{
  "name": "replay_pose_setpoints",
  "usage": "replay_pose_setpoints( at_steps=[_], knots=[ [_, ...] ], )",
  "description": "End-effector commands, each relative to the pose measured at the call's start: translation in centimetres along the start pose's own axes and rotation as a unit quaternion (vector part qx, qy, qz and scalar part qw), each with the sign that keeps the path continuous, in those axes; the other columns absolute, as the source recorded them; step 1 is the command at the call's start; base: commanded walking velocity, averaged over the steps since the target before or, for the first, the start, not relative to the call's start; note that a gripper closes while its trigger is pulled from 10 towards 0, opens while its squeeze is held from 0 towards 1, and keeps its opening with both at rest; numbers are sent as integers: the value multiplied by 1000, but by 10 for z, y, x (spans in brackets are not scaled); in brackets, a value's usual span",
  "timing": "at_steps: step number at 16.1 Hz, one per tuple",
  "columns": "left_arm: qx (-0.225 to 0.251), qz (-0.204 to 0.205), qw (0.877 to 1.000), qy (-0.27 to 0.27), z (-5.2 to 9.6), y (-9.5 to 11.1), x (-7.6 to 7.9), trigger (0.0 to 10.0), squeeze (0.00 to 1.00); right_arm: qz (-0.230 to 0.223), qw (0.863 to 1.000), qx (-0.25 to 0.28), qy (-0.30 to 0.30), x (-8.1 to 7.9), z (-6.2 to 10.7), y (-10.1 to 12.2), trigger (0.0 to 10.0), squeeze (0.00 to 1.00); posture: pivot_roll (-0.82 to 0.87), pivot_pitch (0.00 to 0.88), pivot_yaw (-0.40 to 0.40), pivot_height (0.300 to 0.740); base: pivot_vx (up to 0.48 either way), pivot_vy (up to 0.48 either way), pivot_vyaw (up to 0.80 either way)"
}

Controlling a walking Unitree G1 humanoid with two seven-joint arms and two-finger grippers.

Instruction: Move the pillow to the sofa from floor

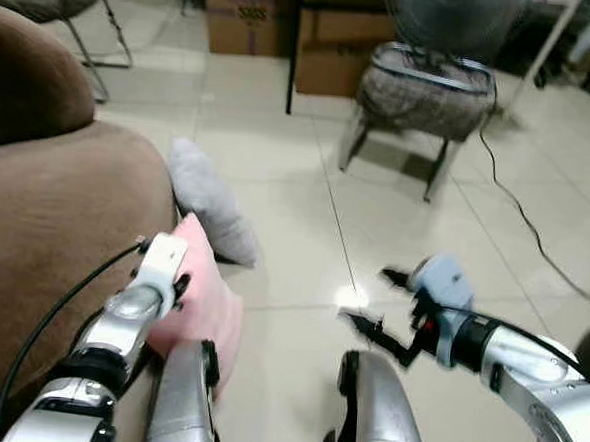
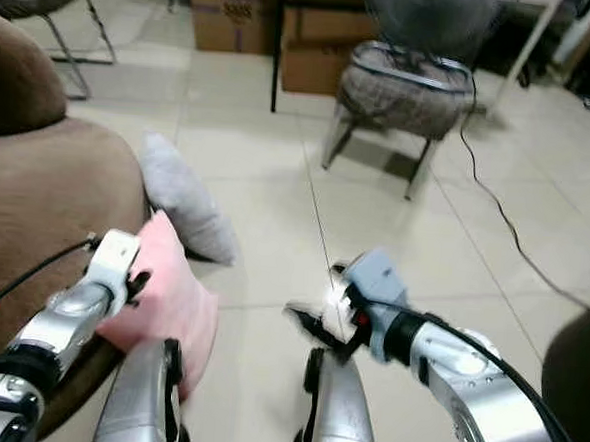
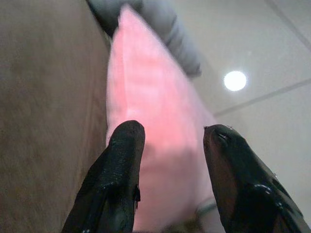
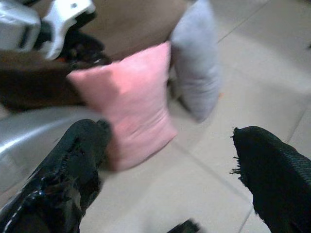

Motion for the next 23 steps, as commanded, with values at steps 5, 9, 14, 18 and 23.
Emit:
replay_pose_setpoints(
  at_steps=[5, 9, 14, 18, 23],
  knots=[
    [-34, -39, 998, 43, -2, -12, -16, 10000, 0, 26, 998, -16, 60, -11, 10, 20, 10000, 0, -125, 202, -47, 532, 0, 0, 0],
    [-49, -66, 989, 126, 5, -24, -42, 10000, 0, 21, 997, -26, 74, -25, 21, 20, 10000, 0, -162, 249, -73, 532, 0, 0, 0],
    [-90, -99, 985, 111, 11, -51, -39, 10000, 0, 17, 994, -39, 98, -38, 28, 21, 10000, 0, -185, 266, -102, 532, 0, 0, 0],
    [-111, -72, 989, 68, 14, -66, -28, 5686, 0, 13, 994, -41, 101, -42, 32, 23, 10000, 0, -196, 275, -106, 532, 0, 0, 0],
    [-107, -64, 991, 55, 12, -63, -26, 0, 0, 3, 994, -44, 103, -45, 32, 22, 10000, 0, -187, 281, -99, 532, 0, 0, 0]
  ],
)
Point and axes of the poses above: a point about 5 cm out from each wrist's last joint towards the gripper, its own z axis pointing back from the gripper into the wrist, its own y axis along the axis of the wrist's last joint, x = y × z, the point moved 2 cm from there along -z, pointing out of the wrist towards the gripper, and after that the axes turned 10 degrees about -z, right-handed, at the moved point
